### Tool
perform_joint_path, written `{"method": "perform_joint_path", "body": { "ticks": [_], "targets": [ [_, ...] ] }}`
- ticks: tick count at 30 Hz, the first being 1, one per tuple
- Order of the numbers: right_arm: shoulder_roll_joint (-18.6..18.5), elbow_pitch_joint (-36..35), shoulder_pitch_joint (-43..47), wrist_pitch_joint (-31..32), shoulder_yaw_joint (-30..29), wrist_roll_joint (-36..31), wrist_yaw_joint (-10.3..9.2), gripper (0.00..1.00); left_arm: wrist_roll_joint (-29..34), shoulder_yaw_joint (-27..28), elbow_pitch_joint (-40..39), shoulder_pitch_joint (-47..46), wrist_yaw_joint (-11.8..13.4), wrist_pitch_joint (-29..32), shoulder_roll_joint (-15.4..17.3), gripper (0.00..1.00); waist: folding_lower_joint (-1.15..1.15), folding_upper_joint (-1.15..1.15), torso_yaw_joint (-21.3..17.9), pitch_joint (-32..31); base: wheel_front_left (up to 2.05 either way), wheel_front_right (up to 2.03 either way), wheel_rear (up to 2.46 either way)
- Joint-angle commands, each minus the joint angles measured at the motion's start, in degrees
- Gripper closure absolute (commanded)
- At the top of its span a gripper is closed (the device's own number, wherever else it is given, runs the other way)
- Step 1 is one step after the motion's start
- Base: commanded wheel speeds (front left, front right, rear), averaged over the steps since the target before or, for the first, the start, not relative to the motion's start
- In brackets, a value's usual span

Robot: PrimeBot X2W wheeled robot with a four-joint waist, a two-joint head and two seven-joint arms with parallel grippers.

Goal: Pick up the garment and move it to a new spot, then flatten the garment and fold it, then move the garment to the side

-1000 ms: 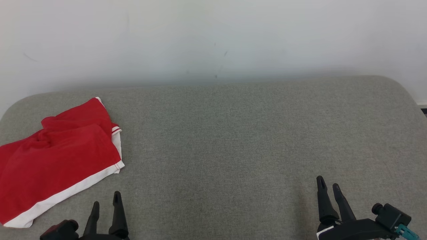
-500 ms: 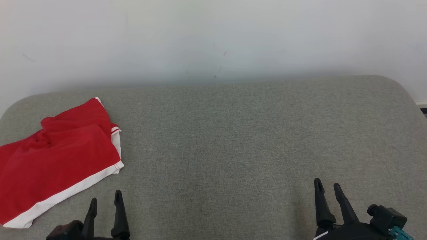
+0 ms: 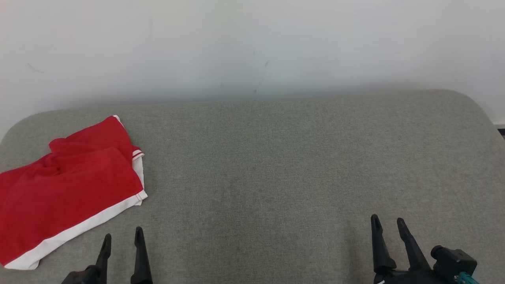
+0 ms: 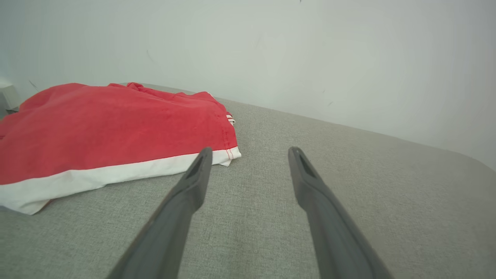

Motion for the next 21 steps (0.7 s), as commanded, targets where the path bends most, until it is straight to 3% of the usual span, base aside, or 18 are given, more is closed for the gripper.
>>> {"method": "perform_joint_path", "body": {
  "ticks": [1,21],
  "targets": [
    [-0.09,-0.45,0.11,-0.61,-0.09,-1.46,0.32,0.00,1.56,0.15,-0.07,0.31,-0.24,-0.47,-0.05,0.00,0.00,0.00,0.02,-0.01,0.00,0.00,0.00],
    [-0.09,-0.17,1.24,-2.98,0.28,-10.88,0.35,0.00,12.36,1.65,-0.30,1.43,-0.56,-2.89,-1.07,0.00,0.00,0.00,0.01,0.12,0.00,0.00,0.00]
  ]
}}
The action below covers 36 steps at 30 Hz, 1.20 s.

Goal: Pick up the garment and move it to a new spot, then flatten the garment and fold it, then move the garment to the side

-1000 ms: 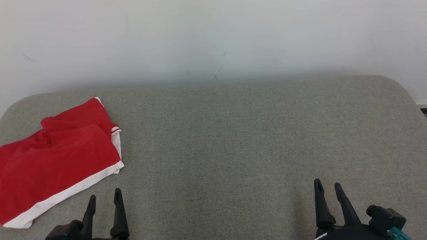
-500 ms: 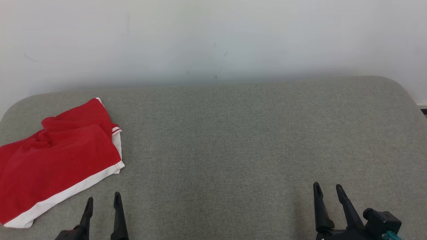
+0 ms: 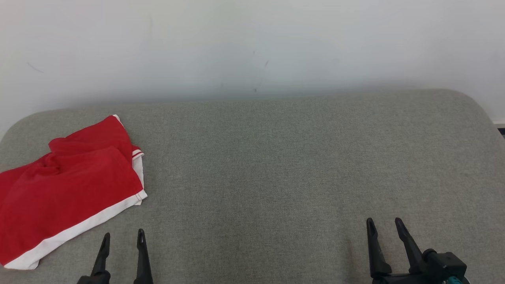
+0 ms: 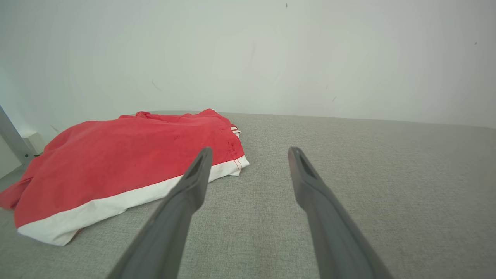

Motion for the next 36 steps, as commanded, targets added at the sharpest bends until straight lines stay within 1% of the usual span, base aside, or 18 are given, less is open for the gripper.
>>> {"method": "perform_joint_path", "body": {
  "ticks": [1,7,10,19,25,36],
  "targets": [
    [-0.06,-0.20,0.51,-0.40,0.20,-1.38,0.25,0.00,1.47,0.15,-0.54,0.56,-0.15,-0.44,-0.05,0.00,0.00,0.00,0.03,0.01,0.00,0.00,0.00],
    [-0.06,-0.34,0.82,-0.96,0.45,-3.43,0.23,0.00,3.26,0.65,-0.94,1.09,-0.23,-1.04,-0.34,0.00,0.00,0.00,0.06,0.01,0.00,0.00,0.00],
    [-0.06,-0.49,0.86,-1.40,0.42,-4.52,0.24,0.00,4.63,1.32,-1.10,1.41,-0.84,-1.41,-0.57,0.00,0.00,0.00,0.11,0.12,0.00,0.00,0.00],
    [-0.05,-0.75,1.10,-2.31,0.17,-5.06,0.27,0.00,7.40,3.02,-1.13,1.77,-2.47,-2.29,-1.23,0.00,0.00,0.00,0.23,0.45,0.00,0.00,0.00],
    [-0.04,-0.59,1.02,-2.29,-0.06,-3.41,0.28,0.00,7.38,3.84,-0.53,1.64,-3.41,-2.28,-1.46,0.00,0.00,0.00,0.22,0.56,0.00,0.00,0.00],
    [-0.05,-0.91,1.50,-2.29,0.34,-3.10,0.28,0.00,7.48,4.24,-0.26,1.60,-3.87,-2.28,-1.66,0.00,0.00,0.00,0.53,0.51,0.00,0.00,0.00]
  ]
}}
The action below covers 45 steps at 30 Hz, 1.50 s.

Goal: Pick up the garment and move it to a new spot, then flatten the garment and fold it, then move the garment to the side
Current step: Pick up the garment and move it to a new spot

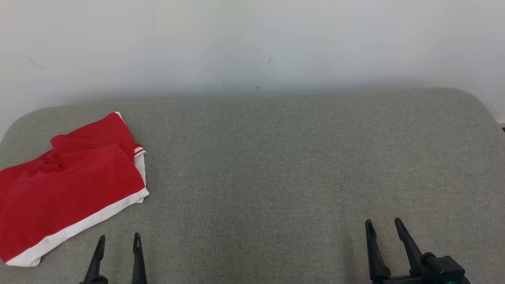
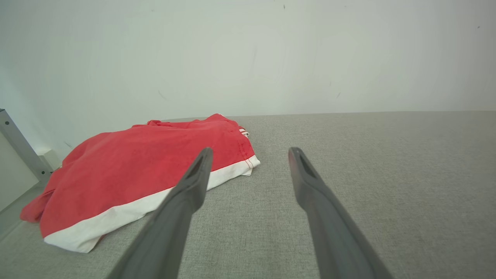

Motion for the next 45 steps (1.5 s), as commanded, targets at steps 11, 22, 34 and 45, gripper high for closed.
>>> {"method": "perform_joint_path", "body": {
  "ticks": [11,22,34,45],
  "targets": [
    [0.00,-0.06,0.88,-0.19,0.25,0.80,0.21,0.00,0.00,-0.11,0.51,-0.26,0.08,-0.20,-0.12,0.00,0.00,0.00,2.83,0.09,0.00,0.00,0.00],
    [-0.01,0.02,1.15,-0.18,0.53,1.19,0.21,0.00,0.51,0.22,0.54,-0.76,0.24,-0.20,-0.11,0.00,0.00,0.00,11.01,0.27,0.00,0.00,0.00],
    [0.00,-0.03,0.95,-0.18,0.83,0.77,0.21,0.00,0.54,1.21,0.70,-0.64,0.20,-0.19,-0.13,0.00,0.00,0.00,21.05,0.76,0.00,0.00,0.00],
    [-0.01,0.15,1.85,-0.18,1.41,0.88,0.21,0.00,0.08,1.68,0.99,0.98,0.20,-0.19,-0.13,0.00,0.00,0.00,26.90,-0.39,0.00,0.00,0.00]
  ]
}}
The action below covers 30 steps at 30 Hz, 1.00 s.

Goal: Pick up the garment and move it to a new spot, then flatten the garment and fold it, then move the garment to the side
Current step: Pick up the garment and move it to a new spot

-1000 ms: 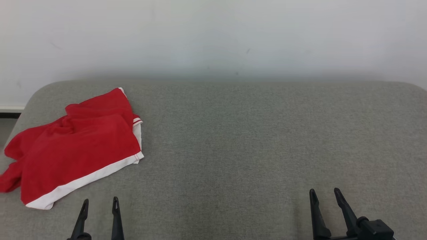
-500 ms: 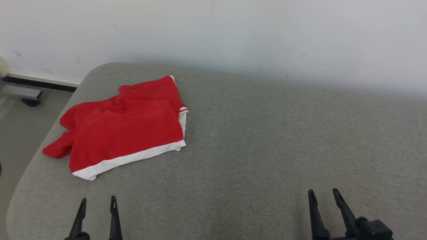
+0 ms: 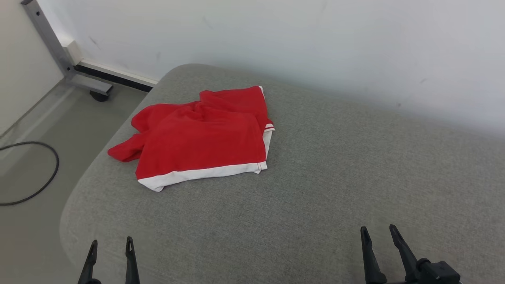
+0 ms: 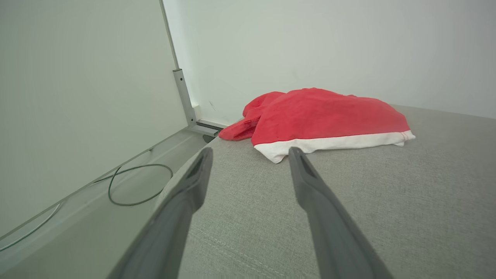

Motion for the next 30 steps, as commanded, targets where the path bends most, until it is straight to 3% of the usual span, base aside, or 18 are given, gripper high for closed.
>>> {"method": "perform_joint_path", "body": {
  "ticks": [1,17,23,30],
  "targets": [
    [-0.01,-0.03,0.70,-0.06,0.14,0.04,0.20,0.00,0.03,0.21,0.12,0.92,-0.14,-0.19,-0.07,0.00,0.00,0.00,1.85,-0.68,0.00,0.00,0.00],
    [-0.01,0.21,0.72,-0.06,1.26,0.21,0.19,0.00,-0.29,1.64,0.55,0.54,-0.03,-0.19,-0.08,0.00,0.00,0.00,1.55,-1.26,0.00,0.00,0.00],
    [-0.02,0.08,-0.89,-0.06,1.63,-0.91,0.20,0.00,-2.72,2.86,0.41,-3.11,-0.48,-0.18,-0.06,0.00,0.00,0.00,-1.05,0.43,0.00,0.00,0.00],
    [-0.03,-0.61,-3.35,-0.06,1.65,-2.23,0.19,0.00,-2.38,5.46,2.37,-11.88,-2.86,-0.18,0.11,0.00,0.00,0.00,-6.16,4.34,0.00,0.00,0.00]
  ]
}}
